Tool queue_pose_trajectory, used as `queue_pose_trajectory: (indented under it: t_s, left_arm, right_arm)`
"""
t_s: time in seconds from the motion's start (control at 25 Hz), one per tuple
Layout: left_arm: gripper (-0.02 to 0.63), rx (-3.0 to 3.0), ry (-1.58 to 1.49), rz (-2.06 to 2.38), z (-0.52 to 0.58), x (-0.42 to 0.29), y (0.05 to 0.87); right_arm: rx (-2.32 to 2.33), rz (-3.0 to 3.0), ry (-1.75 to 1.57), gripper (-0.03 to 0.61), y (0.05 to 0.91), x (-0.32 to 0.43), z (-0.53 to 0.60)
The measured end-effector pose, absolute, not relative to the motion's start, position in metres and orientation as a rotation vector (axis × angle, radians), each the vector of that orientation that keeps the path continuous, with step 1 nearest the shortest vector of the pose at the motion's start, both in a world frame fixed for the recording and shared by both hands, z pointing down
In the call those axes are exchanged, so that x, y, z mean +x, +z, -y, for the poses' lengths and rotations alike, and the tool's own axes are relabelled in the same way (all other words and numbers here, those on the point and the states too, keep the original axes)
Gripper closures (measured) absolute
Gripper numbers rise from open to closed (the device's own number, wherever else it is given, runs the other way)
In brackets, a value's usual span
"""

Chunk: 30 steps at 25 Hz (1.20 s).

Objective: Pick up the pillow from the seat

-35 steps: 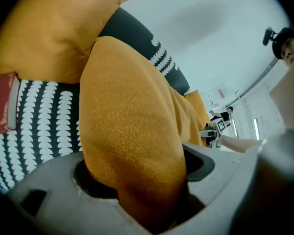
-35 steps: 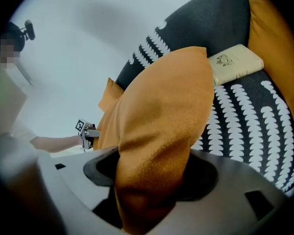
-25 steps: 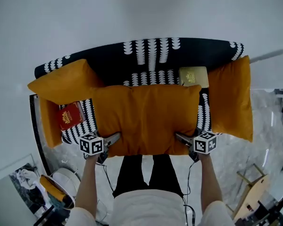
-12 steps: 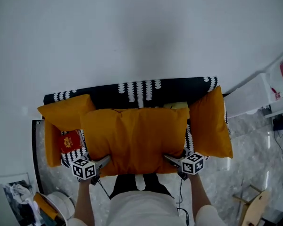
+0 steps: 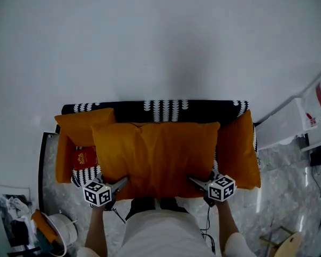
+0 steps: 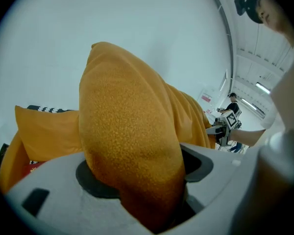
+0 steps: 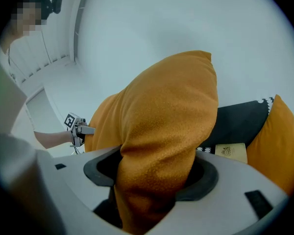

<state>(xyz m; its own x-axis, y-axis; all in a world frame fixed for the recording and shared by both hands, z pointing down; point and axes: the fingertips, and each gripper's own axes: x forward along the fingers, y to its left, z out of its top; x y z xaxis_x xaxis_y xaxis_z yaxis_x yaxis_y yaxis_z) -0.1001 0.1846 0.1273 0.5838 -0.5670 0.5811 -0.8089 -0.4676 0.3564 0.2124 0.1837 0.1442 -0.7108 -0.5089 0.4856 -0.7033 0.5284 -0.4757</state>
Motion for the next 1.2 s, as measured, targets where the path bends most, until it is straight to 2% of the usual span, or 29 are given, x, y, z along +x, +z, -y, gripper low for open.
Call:
queue_pose_trajectory:
  t_s: [0.4, 1.2]
  left_arm:
    - [0.272, 2.335, 0.547, 1.097, -0.214, -0.125, 0.095]
    - [0.272, 2.44, 0.444, 1.143, -0.296, -0.233, 0.067]
  right_arm:
    - [1.066, 2.489, 0.908, 0.275, 0.121, 0.181, -0.225]
    - [1.156, 2.482, 0.647, 0.278, 0.08, 0.071, -0.312]
